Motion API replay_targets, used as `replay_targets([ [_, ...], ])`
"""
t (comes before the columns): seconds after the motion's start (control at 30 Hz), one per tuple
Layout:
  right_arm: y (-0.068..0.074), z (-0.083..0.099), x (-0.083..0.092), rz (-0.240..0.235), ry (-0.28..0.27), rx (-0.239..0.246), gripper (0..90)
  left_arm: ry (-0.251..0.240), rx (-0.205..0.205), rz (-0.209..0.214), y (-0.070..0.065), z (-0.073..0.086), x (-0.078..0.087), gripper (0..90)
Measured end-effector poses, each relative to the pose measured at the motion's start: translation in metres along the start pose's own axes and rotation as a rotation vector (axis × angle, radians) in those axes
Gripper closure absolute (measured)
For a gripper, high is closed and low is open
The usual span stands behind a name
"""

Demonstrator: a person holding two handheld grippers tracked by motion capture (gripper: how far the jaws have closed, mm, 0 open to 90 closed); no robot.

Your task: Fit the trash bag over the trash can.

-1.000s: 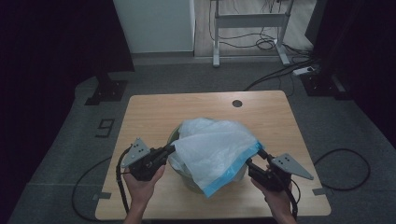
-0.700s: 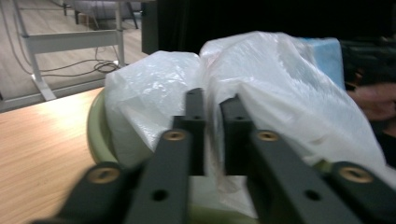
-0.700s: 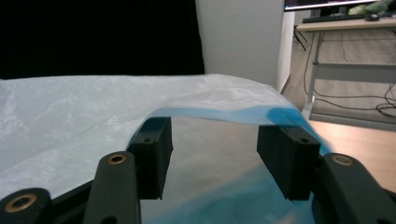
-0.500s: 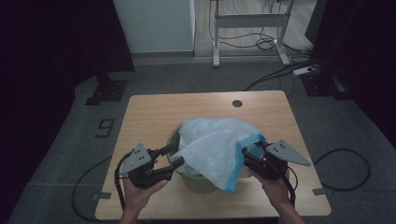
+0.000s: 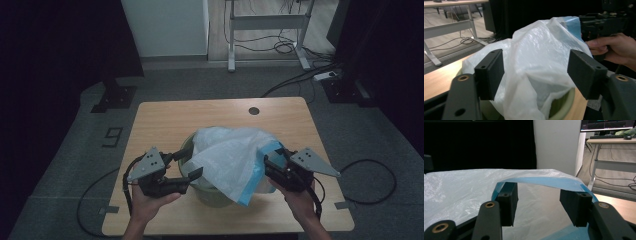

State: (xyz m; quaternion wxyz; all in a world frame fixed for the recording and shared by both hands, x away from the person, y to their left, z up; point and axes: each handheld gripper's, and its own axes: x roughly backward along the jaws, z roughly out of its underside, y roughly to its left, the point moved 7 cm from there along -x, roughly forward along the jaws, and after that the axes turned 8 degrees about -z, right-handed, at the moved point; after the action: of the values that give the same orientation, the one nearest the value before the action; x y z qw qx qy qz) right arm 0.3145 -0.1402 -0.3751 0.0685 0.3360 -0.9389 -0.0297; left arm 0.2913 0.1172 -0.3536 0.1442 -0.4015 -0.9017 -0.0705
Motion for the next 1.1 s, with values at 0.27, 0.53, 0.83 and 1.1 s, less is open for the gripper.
replay_targets([
  [0.27, 0.002, -0.001, -0.004, -0.007, 0.001, 0.004, 48.4, 0.082, 0.010, 0.002, 0.016, -0.005, -0.026, 39.0],
  [0.53, 0.007, -0.002, -0.010, -0.019, 0.006, 0.013, 48.6, 0.143, 0.021, 0.030, 0.017, 0.004, -0.045, 52.0],
  [0.83, 0.010, -0.003, -0.012, -0.023, 0.001, 0.017, 49.0, 0.155, -0.013, 0.015, 0.011, 0.010, -0.052, 89.0],
  [1.1, 0.011, 0.002, -0.008, -0.034, 0.008, 0.010, 47.4, 0.058, 0.028, -0.060, 0.022, 0.004, -0.045, 90.0],
])
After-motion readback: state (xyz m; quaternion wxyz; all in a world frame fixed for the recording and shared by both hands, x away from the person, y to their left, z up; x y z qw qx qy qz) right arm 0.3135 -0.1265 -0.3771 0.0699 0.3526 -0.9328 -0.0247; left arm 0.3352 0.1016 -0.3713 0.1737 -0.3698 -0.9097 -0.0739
